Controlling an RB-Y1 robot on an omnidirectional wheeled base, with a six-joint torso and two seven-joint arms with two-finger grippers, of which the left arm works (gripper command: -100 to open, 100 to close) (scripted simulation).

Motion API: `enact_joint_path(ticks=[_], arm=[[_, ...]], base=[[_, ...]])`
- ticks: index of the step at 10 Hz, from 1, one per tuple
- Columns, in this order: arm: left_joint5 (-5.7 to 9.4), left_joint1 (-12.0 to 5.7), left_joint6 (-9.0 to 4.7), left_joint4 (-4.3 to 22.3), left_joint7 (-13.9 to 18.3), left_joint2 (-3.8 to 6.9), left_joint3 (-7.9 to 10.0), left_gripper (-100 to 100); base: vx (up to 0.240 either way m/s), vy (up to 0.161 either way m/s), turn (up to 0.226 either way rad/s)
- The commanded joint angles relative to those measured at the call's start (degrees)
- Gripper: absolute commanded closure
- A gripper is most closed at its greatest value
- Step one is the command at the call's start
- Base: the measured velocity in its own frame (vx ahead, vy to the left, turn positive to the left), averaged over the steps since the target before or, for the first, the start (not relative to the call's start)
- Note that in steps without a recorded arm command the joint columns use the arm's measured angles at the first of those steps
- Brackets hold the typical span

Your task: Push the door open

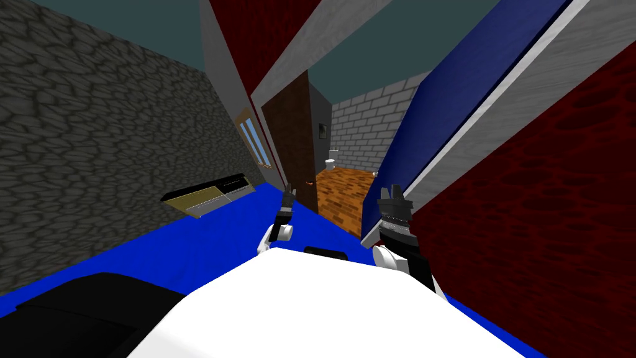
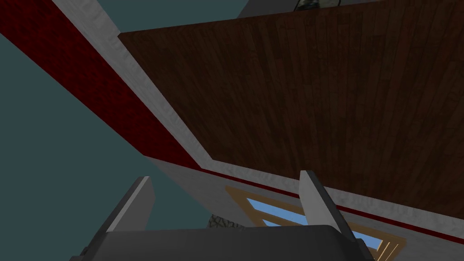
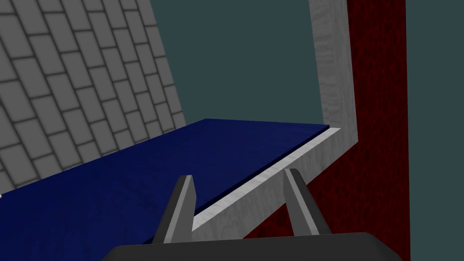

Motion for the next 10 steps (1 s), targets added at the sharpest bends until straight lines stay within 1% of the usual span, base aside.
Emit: enact_joint_path(ticks=[1,3,4,5,6,7,8,9,10], arm=[[0.07,-0.53,-0.25,1.77,-0.13,0.02,0.01,-100],[0.39,-1.99,-1.24,5.52,-0.41,0.25,0.14,-100],[0.56,-2.75,-1.75,7.38,-0.55,0.34,0.21,-100],[0.56,-2.75,-1.75,8.19,-0.55,0.34,0.21,-100],[0.72,-3.5,-2.26,10.07,-0.69,0.43,0.27,-100],[0.89,-4.26,-2.77,12.17,-0.83,0.52,0.34,-100],[0.89,-4.26,-2.77,12.58,-0.83,0.52,0.34,-100],[1.06,-5.04,-3.29,14.83,-0.98,0.56,0.4,-100],[1.23,-5.82,-3.82,16.57,-1.12,0.6,0.47,-100]], base=[[0.046,0.075,-0.029],[0.035,0.079,-0.116],[0.061,0.106,-0.223],[0.056,0.081,-0.045],[0.053,0.077,-0.066],[0.054,0.09,-0.185],[0.042,0.069,-0.052],[0.029,0.067,-0.08],[0.041,0.083,-0.173]])
